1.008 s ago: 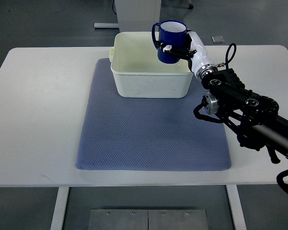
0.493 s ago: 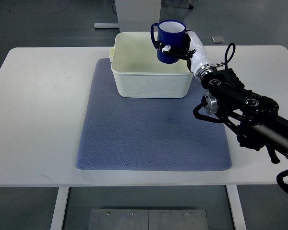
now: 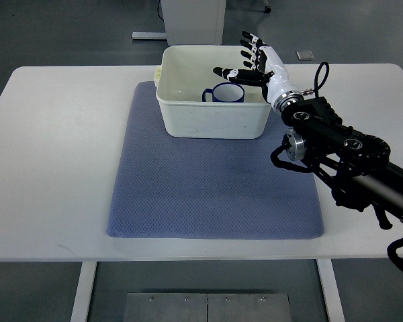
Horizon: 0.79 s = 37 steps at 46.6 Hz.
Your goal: Place cup in box with right hand
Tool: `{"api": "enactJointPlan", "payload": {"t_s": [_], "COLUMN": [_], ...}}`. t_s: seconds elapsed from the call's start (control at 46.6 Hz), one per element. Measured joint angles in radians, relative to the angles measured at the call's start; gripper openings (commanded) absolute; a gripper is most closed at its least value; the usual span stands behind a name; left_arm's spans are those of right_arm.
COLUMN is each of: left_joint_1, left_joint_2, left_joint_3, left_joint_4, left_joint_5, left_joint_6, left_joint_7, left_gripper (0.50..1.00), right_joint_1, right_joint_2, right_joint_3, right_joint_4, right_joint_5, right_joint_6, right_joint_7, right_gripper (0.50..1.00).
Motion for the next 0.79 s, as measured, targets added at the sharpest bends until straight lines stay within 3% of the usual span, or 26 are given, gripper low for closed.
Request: {"api": "enactJointPlan", "payload": {"t_s": [0.408,0.794], "left_joint_1": [0.000,0.000], "left_joint_2": [0.000,0.000], "left_joint_3": [0.000,0.000], "left_joint_4": [0.000,0.000], "left_joint_5": [0.000,0.000], "left_joint_6": [0.000,0.000], "left_joint_7": [0.000,0.000], "left_gripper": [1.000,1.000], "right_joint_1": [0.004,-0.024], "right_joint_2": [-0.035,-0.154], "right_joint_3": [0.024,0.077], "right_joint_4": [0.055,0.160], "right_joint_5": [0.001,0.008], "right_joint_6": [0.004,0.012], "right_joint_7": [0.000,0.003], "right_gripper": [1.000,1.000]}}
